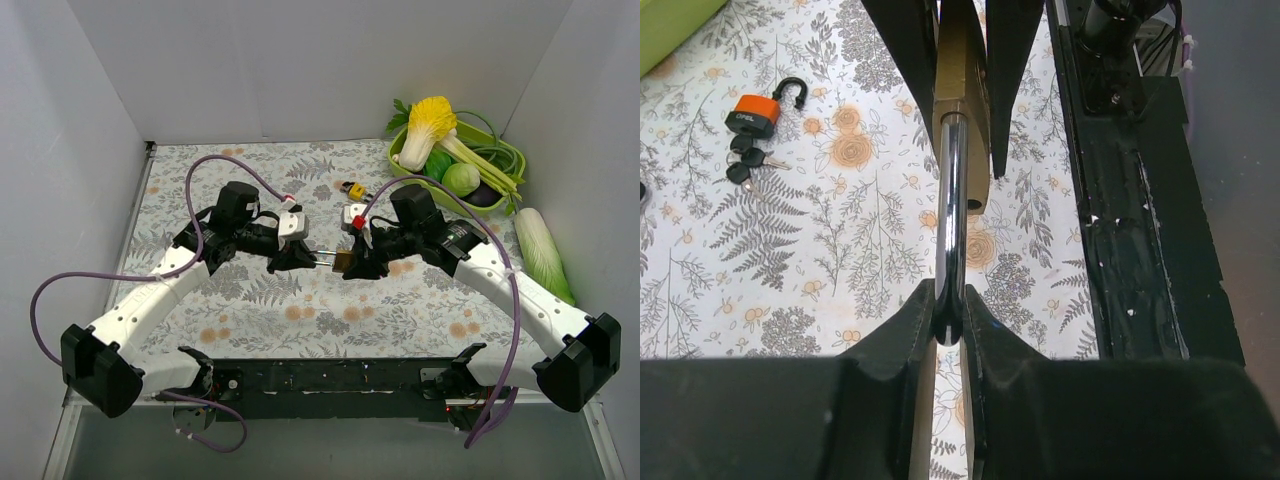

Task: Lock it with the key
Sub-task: Lock the lock.

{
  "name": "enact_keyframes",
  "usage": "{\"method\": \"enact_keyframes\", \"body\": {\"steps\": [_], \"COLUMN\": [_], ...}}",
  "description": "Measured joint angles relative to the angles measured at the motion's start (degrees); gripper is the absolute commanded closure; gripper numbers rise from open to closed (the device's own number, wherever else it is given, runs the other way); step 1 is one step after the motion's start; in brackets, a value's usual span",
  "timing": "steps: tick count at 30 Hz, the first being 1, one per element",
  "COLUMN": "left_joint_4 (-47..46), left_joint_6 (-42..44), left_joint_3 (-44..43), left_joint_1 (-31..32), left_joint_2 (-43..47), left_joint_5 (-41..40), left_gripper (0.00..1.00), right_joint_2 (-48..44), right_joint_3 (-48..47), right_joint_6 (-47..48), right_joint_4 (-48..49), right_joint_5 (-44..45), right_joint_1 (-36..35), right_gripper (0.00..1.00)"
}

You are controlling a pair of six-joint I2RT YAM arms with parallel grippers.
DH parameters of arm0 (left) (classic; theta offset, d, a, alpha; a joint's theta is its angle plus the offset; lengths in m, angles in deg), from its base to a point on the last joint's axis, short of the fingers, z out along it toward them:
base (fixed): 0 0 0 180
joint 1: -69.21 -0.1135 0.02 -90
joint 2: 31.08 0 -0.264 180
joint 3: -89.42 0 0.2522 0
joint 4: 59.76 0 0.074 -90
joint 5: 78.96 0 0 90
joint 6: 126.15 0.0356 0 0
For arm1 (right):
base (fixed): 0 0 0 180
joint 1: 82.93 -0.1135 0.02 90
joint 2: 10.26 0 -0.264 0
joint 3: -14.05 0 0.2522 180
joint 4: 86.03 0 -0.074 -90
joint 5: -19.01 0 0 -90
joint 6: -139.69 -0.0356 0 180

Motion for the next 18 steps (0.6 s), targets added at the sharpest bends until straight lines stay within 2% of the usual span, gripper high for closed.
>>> {"method": "enact_keyframes", "body": {"steps": [18], "left_joint_4": [1.2], "left_joint_6": [-4.7], "left_joint_3": [-2.0], "left_joint_1": [-0.2], "left_joint_2": [-3.5], "left_joint_5": [0.0], "left_gripper": [1.00], "right_joint_2": [0.1], "right_joint_3": [0.2], "right_joint_6": [1.6], "right_joint_4": [0.7], "right_joint_5": [3.8], "right_joint_1": [0.1], "right_gripper": [0.99]}}
